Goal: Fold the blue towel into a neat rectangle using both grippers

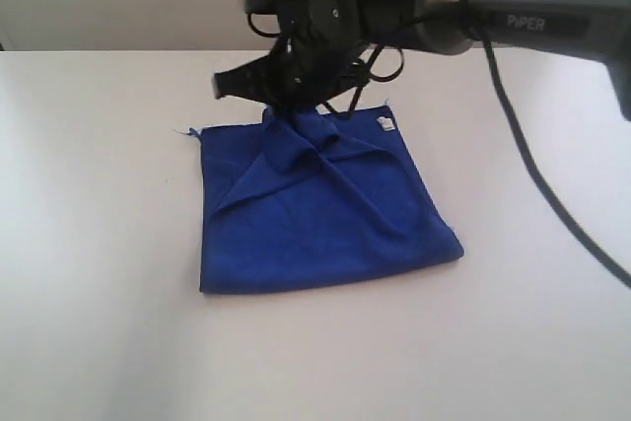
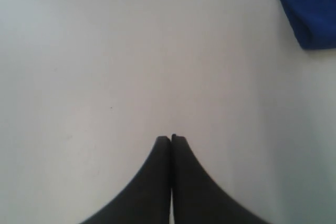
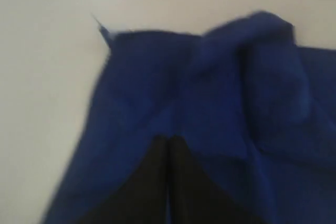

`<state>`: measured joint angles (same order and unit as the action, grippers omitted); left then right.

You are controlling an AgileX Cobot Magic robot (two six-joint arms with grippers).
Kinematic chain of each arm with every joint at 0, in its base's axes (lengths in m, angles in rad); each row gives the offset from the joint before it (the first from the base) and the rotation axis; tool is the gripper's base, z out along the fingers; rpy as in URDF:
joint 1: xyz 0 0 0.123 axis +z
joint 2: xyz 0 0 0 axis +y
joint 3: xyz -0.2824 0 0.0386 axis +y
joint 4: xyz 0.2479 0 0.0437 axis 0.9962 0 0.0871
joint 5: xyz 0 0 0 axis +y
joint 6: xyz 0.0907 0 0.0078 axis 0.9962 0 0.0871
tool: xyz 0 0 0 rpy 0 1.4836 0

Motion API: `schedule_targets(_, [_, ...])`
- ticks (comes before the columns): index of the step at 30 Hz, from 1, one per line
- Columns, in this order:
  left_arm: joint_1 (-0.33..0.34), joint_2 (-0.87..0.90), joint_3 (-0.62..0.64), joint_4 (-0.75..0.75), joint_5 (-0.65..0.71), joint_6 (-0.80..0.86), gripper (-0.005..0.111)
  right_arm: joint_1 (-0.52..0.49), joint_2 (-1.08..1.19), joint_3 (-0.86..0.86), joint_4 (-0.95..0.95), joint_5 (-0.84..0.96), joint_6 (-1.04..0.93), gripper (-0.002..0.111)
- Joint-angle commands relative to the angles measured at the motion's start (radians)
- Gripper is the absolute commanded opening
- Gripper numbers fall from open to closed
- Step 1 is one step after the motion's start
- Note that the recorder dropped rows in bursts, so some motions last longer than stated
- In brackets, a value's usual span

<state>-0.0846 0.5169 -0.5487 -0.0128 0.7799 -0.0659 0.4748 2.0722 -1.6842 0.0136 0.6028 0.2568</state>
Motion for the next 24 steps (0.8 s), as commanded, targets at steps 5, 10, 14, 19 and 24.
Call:
schedule_targets(5, [0.002,-0.006,0.005,-0.009,0.0,0.003,0.0,-0.099,-0.004,0.014,-0.201,0.374,-0.195,0.0])
schedule_targets(10, [0.002,-0.006,0.005,-0.009,0.0,0.003,0.0,-0.126,-0.001,0.09,-0.19,0.317,-0.209,0.0])
schedule_targets(14, [0.002,-0.006,0.005,-0.009,0.0,0.003,0.0,-0.126,0.014,0.152,-0.198,0.246,-0.209,0.0])
schedule_targets(19, [0.002,-0.006,0.005,-0.009,0.0,0.003,0.0,-0.126,0.035,0.192,-0.244,0.244,-0.209,0.0])
schedule_targets(24, [0.002,-0.006,0.005,-0.009,0.0,0.003,0.0,-0.126,0.035,0.249,-0.255,0.25,-0.2,0.0])
